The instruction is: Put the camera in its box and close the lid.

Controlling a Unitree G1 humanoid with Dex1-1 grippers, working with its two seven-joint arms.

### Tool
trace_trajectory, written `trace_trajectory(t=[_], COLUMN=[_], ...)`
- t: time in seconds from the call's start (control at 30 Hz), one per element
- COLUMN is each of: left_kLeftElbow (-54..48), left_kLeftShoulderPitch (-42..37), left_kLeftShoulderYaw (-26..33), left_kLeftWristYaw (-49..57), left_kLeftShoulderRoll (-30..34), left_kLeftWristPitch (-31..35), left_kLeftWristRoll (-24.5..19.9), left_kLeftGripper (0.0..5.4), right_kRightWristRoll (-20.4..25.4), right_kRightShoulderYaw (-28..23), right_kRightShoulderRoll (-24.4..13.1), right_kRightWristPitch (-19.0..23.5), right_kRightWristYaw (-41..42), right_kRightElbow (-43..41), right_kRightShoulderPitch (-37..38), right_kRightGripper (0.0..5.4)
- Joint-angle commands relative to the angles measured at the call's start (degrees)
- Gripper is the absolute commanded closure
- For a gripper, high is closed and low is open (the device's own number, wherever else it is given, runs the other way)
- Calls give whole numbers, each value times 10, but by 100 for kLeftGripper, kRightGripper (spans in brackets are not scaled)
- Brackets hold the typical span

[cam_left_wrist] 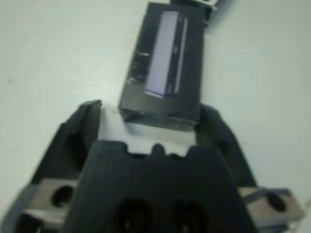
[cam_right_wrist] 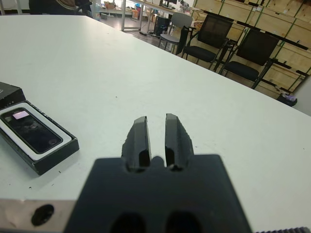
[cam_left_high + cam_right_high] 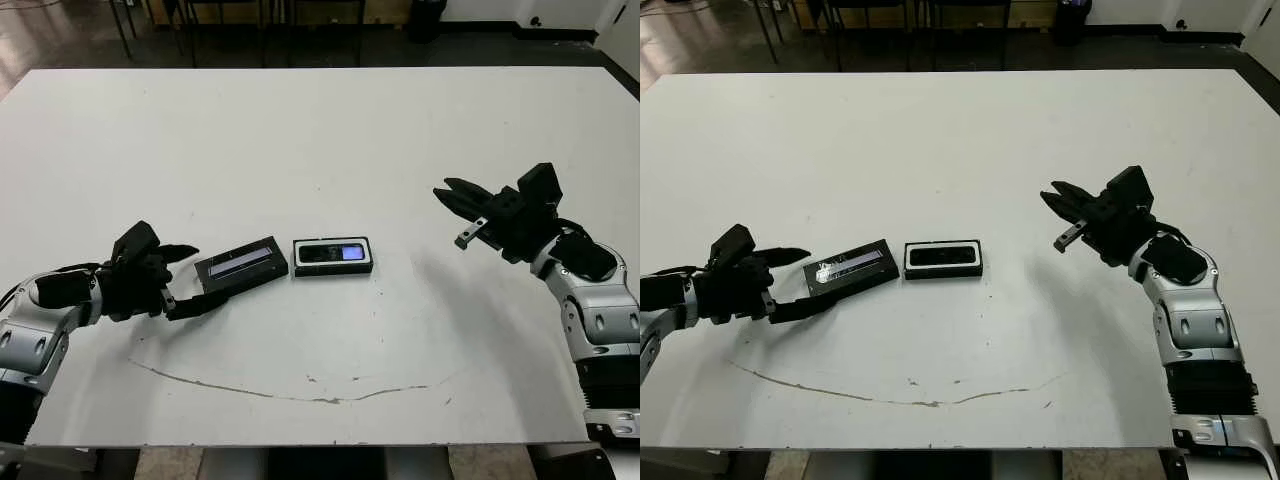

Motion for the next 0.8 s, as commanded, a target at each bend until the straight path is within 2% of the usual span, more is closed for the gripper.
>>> trace_trajectory(t=[0.03, 0.17, 0.33, 0.5, 0.63, 0.8], left_kLeftElbow=[27, 38, 46, 42, 33, 31], left_kLeftShoulderPitch=[-17, -29, -39, -40, -32, -34], left_kLeftShoulderYaw=[-13, -18, -20, -13, 14, 58], left_kLeftWristYaw=[-45, -66, -79, -81, -65, -40], left_kLeftShoulderRoll=[9, 9, 3, 5, -2, -14], left_kLeftWristPitch=[-15, -16, 3, 19, 27, -19], left_kLeftWristRoll=[-2, -1, -7, -16, -40, -60], left_kLeftGripper=[282, 378, 441, 452, 452, 452], right_kRightWristRoll=[-7, -6, -12, -16, -12, -12], right_kRightShoulderYaw=[6, 6, 9, 9, 9, 8], right_kRightShoulderRoll=[-6, -7, -9, -8, -6, -5], right_kRightWristPitch=[11, 17, 21, 31, 38, 45], right_kRightWristYaw=[-1, -2, -6, -9, -8, -9], right_kRightElbow=[1, -3, -9, -18, -21, -27], right_kRightShoulderPitch=[1, 0, 1, 3, 5, 8], right_kRightGripper=[540, 540, 540, 540, 540, 540])
